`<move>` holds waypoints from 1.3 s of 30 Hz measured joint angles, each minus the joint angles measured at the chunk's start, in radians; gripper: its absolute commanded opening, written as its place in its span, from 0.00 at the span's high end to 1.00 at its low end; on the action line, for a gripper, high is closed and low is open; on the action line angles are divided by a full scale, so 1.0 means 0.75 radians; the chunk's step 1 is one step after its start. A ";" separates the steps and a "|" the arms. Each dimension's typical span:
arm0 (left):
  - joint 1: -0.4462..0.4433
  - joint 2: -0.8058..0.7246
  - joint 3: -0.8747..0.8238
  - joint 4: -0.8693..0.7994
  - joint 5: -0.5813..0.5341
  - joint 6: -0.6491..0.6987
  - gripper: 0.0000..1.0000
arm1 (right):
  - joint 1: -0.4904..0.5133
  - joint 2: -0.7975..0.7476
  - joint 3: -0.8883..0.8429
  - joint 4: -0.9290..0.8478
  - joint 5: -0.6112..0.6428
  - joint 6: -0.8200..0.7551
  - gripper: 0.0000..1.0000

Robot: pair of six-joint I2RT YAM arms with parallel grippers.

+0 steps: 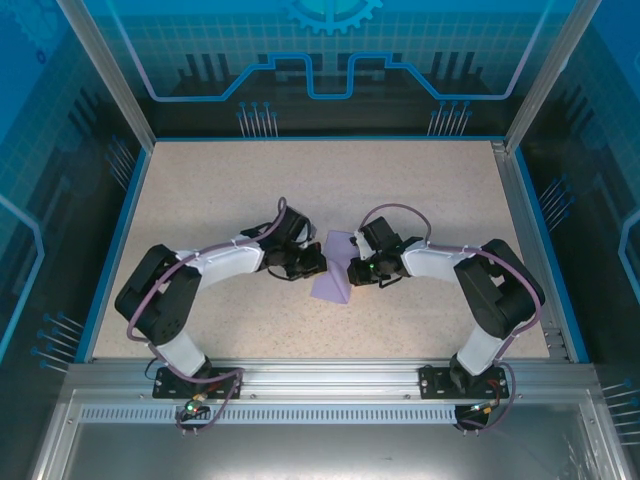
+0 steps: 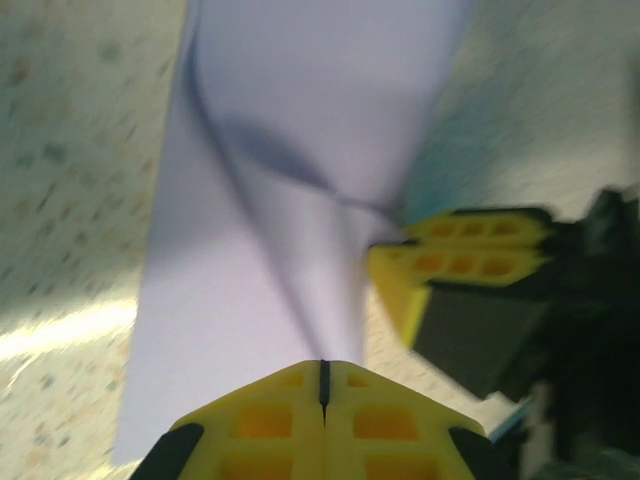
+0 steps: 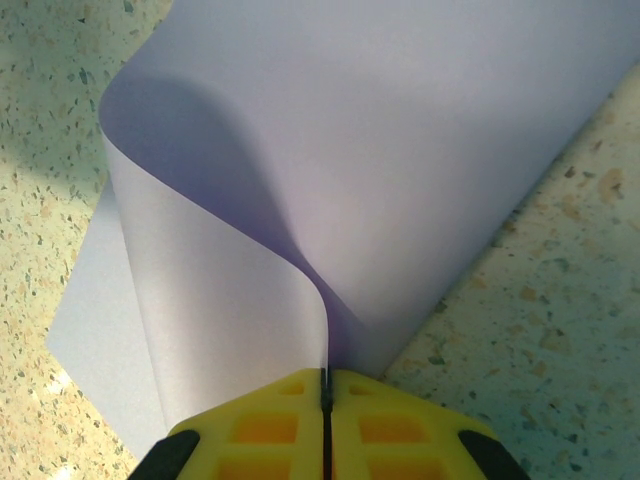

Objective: Fold a paper plane with a square sheet of paper (pick it up from the middle)
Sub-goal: Fold the triangle a second time at the center of the table.

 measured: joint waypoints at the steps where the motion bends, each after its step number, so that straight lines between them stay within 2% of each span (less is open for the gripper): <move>1: 0.010 0.002 0.000 0.042 0.022 -0.017 1.00 | 0.000 0.001 0.000 0.002 0.000 0.000 0.92; 5: 0.020 0.046 0.000 0.220 0.109 -0.102 1.00 | 0.000 0.005 0.000 0.010 -0.001 0.000 0.92; 10: 0.020 0.135 0.000 0.319 0.154 -0.155 1.00 | 0.000 0.007 0.000 0.016 -0.001 0.000 0.92; 39: 0.020 0.272 -0.022 0.370 0.162 -0.167 1.00 | -0.001 0.008 0.000 0.018 -0.001 0.000 0.92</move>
